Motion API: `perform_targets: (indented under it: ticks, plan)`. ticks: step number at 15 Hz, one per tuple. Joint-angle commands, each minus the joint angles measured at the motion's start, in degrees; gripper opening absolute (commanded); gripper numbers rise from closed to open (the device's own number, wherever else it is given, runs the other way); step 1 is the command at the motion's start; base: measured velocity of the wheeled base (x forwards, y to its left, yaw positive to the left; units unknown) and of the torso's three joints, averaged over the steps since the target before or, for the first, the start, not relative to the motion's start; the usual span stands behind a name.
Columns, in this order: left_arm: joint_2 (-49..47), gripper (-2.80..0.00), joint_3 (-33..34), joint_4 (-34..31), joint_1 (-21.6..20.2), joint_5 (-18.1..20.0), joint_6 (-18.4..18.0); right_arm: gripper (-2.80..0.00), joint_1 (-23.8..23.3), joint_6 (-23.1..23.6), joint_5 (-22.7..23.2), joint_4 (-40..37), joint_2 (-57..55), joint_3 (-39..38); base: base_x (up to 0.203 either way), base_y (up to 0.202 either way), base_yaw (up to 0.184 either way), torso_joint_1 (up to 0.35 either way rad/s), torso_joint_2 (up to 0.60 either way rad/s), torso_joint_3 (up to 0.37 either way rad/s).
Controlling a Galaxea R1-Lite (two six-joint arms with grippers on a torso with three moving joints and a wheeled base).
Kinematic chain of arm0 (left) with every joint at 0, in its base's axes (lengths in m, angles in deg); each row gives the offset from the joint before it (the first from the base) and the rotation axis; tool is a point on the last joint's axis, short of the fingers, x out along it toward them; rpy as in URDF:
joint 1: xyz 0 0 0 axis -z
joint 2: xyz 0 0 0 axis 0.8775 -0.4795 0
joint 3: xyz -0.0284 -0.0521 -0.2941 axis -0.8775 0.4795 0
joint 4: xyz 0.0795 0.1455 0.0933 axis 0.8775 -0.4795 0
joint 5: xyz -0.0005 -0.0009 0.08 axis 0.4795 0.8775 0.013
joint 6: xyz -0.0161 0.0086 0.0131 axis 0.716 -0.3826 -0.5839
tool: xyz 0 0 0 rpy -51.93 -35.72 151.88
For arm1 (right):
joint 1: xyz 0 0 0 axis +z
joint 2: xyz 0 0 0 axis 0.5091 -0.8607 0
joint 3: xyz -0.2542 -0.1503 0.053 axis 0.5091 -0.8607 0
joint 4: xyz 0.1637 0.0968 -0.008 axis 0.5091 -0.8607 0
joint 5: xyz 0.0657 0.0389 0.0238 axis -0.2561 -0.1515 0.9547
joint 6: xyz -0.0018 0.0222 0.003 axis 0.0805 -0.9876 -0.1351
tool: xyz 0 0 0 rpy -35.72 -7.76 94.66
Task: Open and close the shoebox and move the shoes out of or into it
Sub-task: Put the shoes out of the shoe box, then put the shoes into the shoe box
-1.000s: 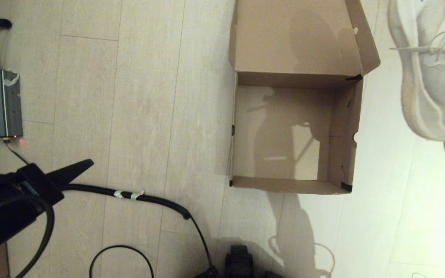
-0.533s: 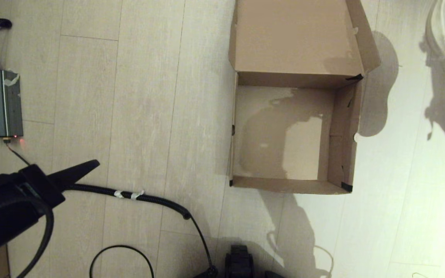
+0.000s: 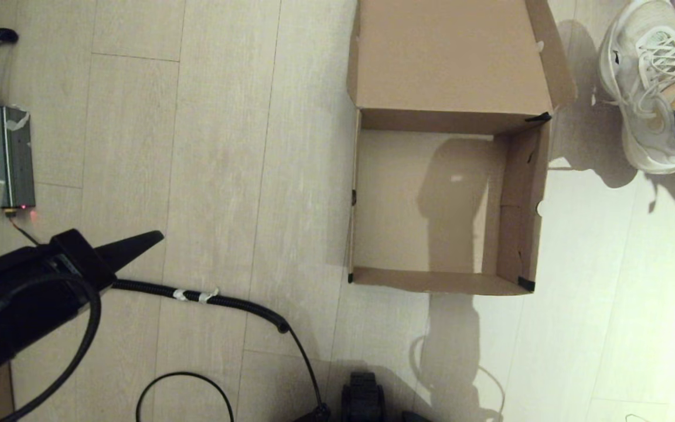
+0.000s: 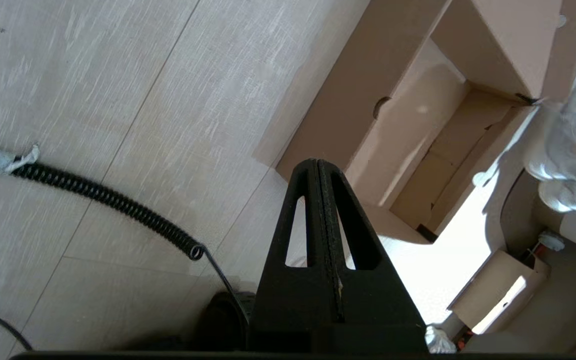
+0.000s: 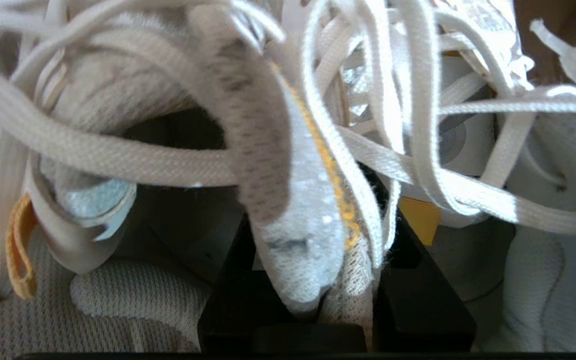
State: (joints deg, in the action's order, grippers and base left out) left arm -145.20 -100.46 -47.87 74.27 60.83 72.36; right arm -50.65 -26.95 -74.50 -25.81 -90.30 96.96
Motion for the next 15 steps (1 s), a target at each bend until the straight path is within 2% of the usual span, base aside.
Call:
perform_targets:
  ticks: [1, 4, 5, 10, 15]
  plan:
    - [-1.09, -2.80, 0.68, 0.21, 0.00, 0.03, 0.23, -2.80, -0.45, 0.08, 0.10, 0.21, -7.30, 2.87, 0.000, 0.000, 0.000, 0.000, 0.00, 0.000]
    - [-1.42, -2.80, 2.02, 0.21, 0.00, -0.05, 0.37, -2.80, -0.61, -0.51, 1.33, 0.38, -8.29, 2.27, 0.000, 0.000, 0.000, 0.000, 0.00, 0.000]
    - [-1.97, -2.80, 2.00, 0.26, -0.03, -0.05, 0.37, 0.00, -0.61, -1.04, 1.65, 0.38, -8.17, 1.80, 0.000, 0.000, 0.000, 0.000, 0.00, 0.000]
    - [-2.47, -2.80, 1.58, 0.39, -0.01, -0.05, 0.37, 0.00, -0.67, -1.53, 2.46, -1.25, -7.50, 1.39, 0.000, 0.000, 0.000, 0.000, 0.00, 0.000]
    - [-0.63, -2.80, 1.76, 0.30, -0.27, -0.14, 0.20, 0.00, -1.03, -1.58, 3.23, -3.23, -0.32, -3.03, 0.000, 0.000, 0.000, 0.000, 0.00, 0.000]
